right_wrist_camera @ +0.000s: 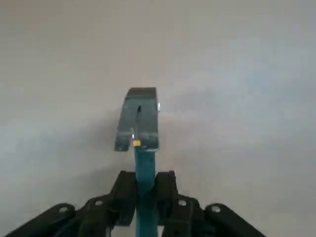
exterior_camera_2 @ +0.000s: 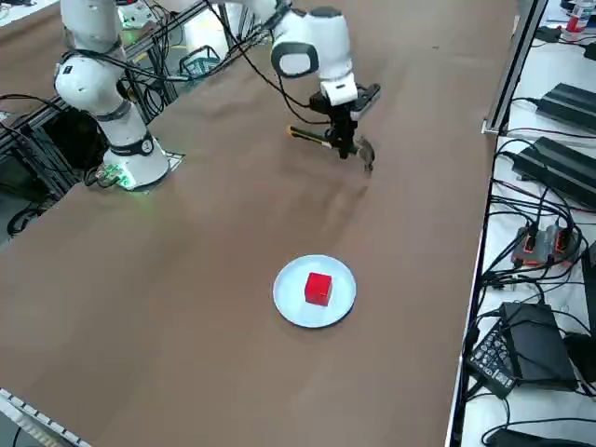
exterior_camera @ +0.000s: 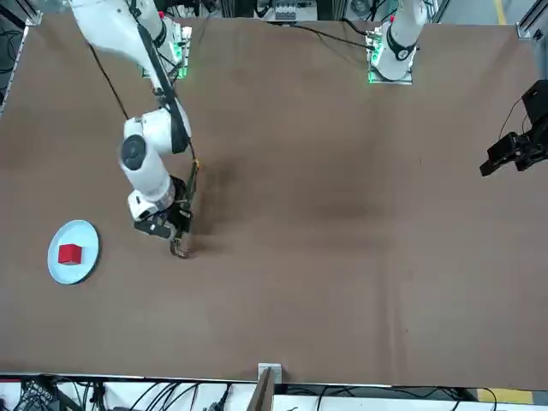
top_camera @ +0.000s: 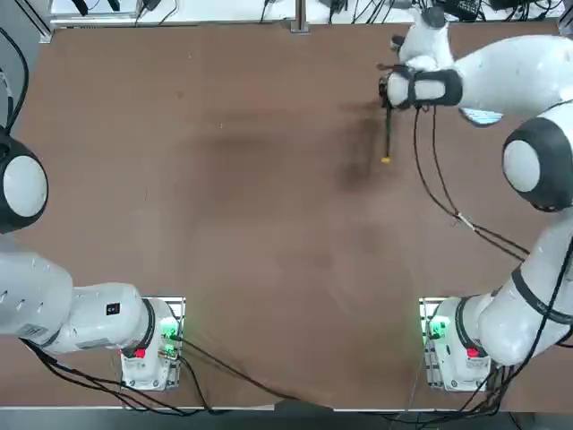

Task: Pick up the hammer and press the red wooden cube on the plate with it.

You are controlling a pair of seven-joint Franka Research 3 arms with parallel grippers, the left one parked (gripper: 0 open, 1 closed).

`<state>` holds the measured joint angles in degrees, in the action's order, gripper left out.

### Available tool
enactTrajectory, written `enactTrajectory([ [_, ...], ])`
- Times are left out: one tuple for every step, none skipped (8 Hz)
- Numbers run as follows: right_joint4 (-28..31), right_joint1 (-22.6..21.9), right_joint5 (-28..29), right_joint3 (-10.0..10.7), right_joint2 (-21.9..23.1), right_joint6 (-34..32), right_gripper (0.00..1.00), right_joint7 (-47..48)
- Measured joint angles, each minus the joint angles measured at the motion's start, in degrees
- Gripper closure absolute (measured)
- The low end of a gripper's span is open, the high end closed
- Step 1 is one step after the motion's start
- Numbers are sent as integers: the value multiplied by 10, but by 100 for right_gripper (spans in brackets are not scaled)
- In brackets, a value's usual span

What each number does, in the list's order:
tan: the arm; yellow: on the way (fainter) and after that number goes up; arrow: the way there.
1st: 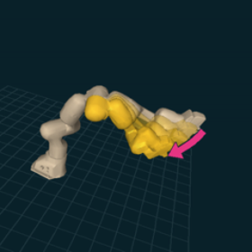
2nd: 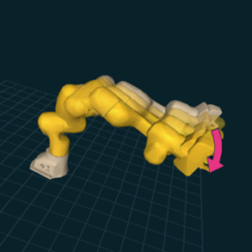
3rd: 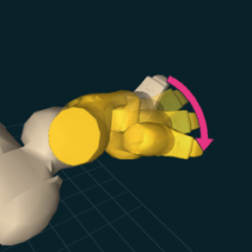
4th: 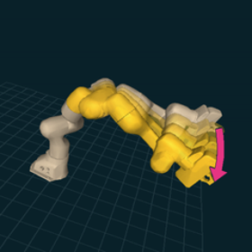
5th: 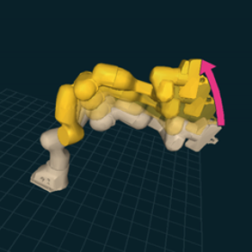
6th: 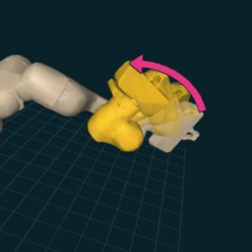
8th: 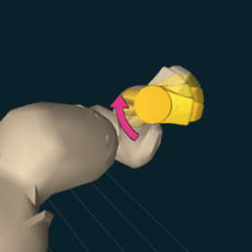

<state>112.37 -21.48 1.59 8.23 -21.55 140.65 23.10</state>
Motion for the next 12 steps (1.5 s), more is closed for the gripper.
enactTrajectory([
  [-34,31,0,16,28,-71,78,-63],
  [-73,75,-1,26,47,-130,78,-132],
  [-108,124,-1,31,54,-168,79,-195],
  [-130,172,-1,32,52,-182,79,-251],
  [-141,215,-1,33,43,-184,79,-298],
  [-146,248,0,32,25,-183,79,-337],
  [-149,270,1,32,2,-179,79,-361],
  [-151,282,7,31,-23,-167,79,-373],
  [-152,287,12,30,-48,-150,79,-375],
  [-152,290,14,29,-72,-136,79,-375],
  [-153,297,15,28,-93,-121,79,-375],
  [-155,302,16,28,-107,-109,79,-375],
])
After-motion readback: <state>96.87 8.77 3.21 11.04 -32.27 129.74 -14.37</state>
